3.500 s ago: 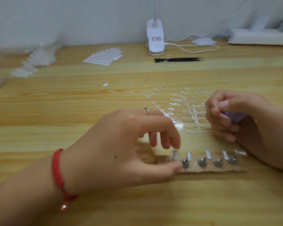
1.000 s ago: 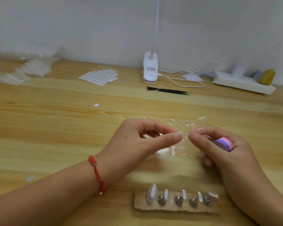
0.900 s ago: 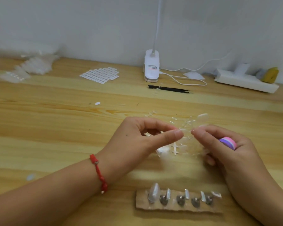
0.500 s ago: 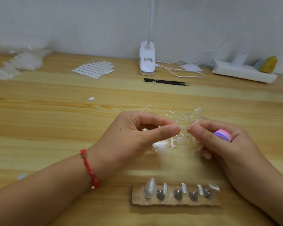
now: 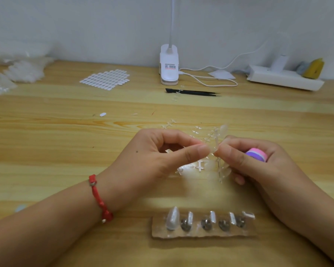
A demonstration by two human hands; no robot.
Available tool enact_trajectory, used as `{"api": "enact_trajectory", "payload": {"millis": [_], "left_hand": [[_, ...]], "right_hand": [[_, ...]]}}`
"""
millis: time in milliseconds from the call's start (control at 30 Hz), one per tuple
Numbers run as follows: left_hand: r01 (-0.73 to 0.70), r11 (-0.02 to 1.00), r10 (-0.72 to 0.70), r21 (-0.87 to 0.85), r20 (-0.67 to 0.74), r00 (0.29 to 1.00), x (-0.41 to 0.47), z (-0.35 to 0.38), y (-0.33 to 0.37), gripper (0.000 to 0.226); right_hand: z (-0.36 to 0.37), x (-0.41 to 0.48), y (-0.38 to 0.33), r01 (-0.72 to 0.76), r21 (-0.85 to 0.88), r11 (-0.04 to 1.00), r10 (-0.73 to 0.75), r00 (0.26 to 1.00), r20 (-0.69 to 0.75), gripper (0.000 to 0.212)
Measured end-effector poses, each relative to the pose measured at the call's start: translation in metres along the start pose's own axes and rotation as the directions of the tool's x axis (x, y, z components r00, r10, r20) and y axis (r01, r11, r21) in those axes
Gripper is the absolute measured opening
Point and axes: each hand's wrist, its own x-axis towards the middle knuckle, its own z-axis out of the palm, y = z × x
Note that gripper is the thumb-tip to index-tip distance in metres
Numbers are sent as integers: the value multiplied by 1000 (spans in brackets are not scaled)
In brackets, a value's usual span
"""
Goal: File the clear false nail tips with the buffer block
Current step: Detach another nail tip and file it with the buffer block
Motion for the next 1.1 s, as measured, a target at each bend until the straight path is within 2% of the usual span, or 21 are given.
{"api": "enact_trajectory", "payload": {"millis": [133,433,567,667,800,900,1000,1033,1100], "left_hand": [[7,999,-10,-52,-58,998,0,-1,0,18],[-11,1000,10,-14,-41,999,0,1,-2,18],[10,1000,-10,-14,-51,999,-1,0,-1,22],[4,1000,-3,19,-44,999,0,0,-1,25],[-35,999,34,41,37,999,-1,-1,-2,19],[-32,999,32,2,-11,999,0,-2,-4,11],[-48,996,42,-75,-88,995,2,-5,-7,13],[-56,992,44,-111,-110,993,2,-5,-8,13],[-88,986,65,-144,-153,986,3,-6,-9,15]], "right_hand": [[0,1,6,4,27,1000,-1,994,-113,38],[7,-1,-1,49,27,998,-45,987,-152,18],[3,0,3,4,56,998,6,985,-170,31],[-1,2,4,-15,89,996,25,994,-103,35],[-5,2,3,-11,35,999,9,999,51,35],[-6,4,3,-48,95,994,47,999,10,38],[-3,7,3,-51,111,993,58,997,-56,21],[-3,7,4,-39,71,997,43,997,-63,24],[-2,6,7,-25,-29,999,23,999,-42,42]]}}
